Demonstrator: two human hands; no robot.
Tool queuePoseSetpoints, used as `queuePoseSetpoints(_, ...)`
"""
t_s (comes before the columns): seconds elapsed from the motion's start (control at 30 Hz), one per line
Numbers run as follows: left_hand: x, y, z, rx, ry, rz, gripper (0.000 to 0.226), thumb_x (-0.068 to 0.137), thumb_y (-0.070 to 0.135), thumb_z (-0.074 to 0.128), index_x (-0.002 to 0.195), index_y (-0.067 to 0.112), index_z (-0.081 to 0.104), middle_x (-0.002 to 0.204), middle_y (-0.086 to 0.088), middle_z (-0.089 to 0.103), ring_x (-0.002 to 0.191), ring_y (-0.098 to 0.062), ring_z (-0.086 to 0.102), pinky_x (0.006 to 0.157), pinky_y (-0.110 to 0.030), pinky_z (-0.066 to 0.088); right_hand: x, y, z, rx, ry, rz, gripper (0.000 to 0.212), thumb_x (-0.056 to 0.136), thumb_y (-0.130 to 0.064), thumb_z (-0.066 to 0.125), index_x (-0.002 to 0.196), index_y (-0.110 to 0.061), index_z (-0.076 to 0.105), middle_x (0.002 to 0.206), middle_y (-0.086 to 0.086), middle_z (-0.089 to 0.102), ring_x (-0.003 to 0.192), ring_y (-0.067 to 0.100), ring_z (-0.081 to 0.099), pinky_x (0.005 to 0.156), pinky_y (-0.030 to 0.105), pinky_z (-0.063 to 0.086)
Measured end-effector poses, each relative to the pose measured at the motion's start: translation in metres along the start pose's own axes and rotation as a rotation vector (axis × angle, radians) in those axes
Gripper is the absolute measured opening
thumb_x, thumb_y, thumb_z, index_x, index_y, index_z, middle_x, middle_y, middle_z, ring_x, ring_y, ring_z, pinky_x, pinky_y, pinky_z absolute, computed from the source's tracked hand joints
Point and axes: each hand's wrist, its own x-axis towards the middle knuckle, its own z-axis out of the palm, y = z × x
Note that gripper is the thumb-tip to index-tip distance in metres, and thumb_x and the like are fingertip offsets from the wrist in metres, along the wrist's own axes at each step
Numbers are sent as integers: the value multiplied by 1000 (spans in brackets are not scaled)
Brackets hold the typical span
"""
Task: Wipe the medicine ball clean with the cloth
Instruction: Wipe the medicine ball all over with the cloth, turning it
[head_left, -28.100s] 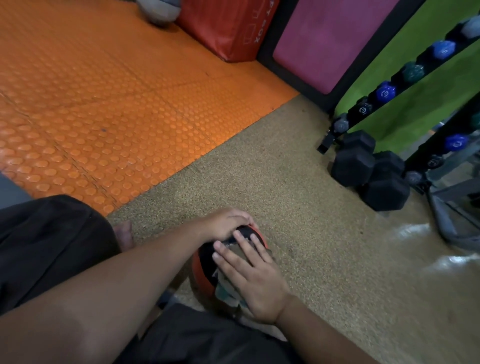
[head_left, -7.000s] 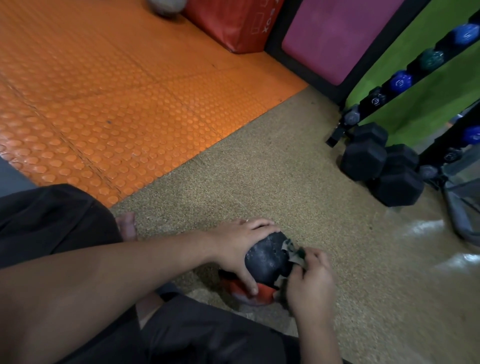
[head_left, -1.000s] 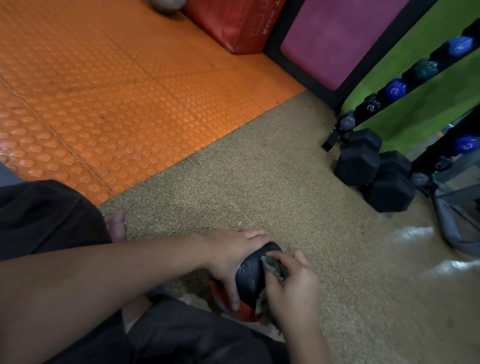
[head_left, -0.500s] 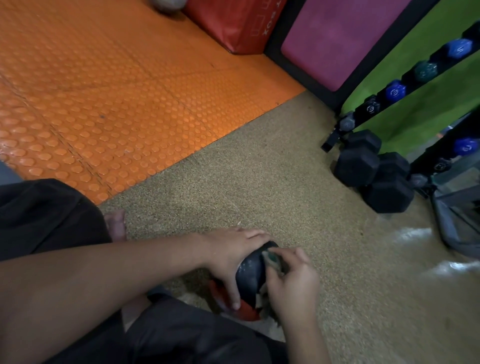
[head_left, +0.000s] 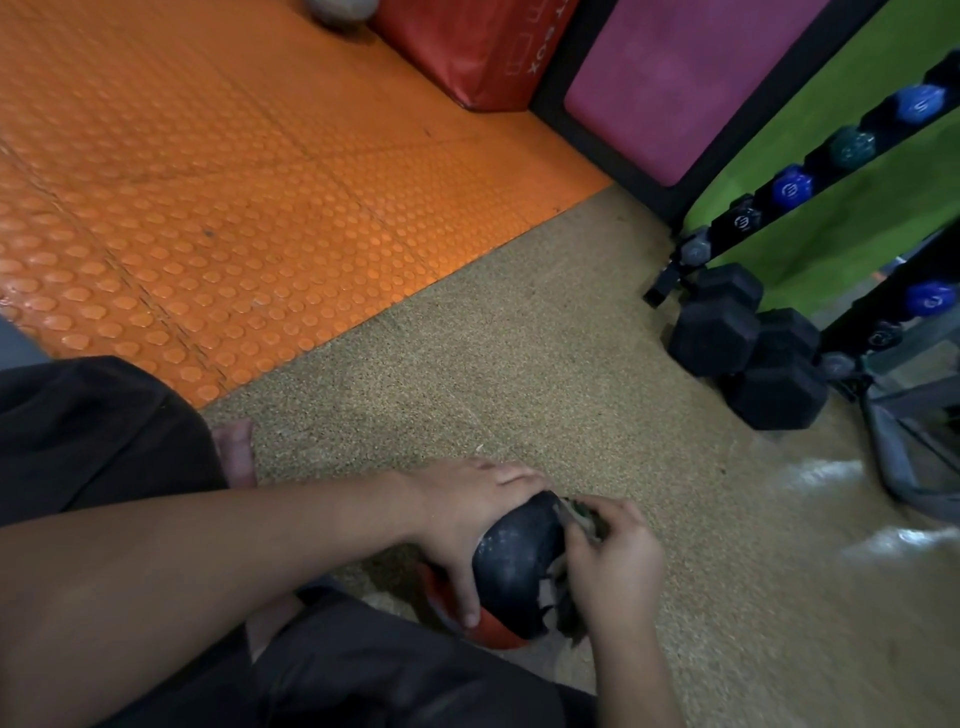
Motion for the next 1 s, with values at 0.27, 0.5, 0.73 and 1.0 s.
queuePoseSetpoints(0.27,-8,-1,-6,4,-2,42,157,48,61,100,167,29,4,174,10,9,159,-16,12,127,-28,9,-42,-34,0,-10,-93,-325,21,83,-28,73,103,-32,77,91,-14,59,80,8,63,69,26,51)
queuePoseSetpoints(0.5,0,1,-2,1,-7,-3,157,44,73,95,165,34,2,174,11,10,158,-19,17,130,-42,20,10,13,4,23,-25,76,18,88,-24,79,105,-17,80,97,-2,72,91,20,70,81,31,53)
queuePoseSetpoints(0.73,-9,-2,-8,-8,-10,46,156,48,63,99,167,28,4,174,11,9,159,-12,11,131,-31,10,-34,-30,2,28,-70,-239,22,83,-20,77,102,-31,77,93,-13,62,82,9,65,72,30,54)
queuePoseSetpoints(1.0,0,2,-3,-17,2,-6,155,47,69,97,166,28,5,174,6,12,159,-18,16,131,-39,17,5,-1,7,-17,33,2,17,83,-17,82,100,-17,81,92,-3,69,81,19,69,72,28,49)
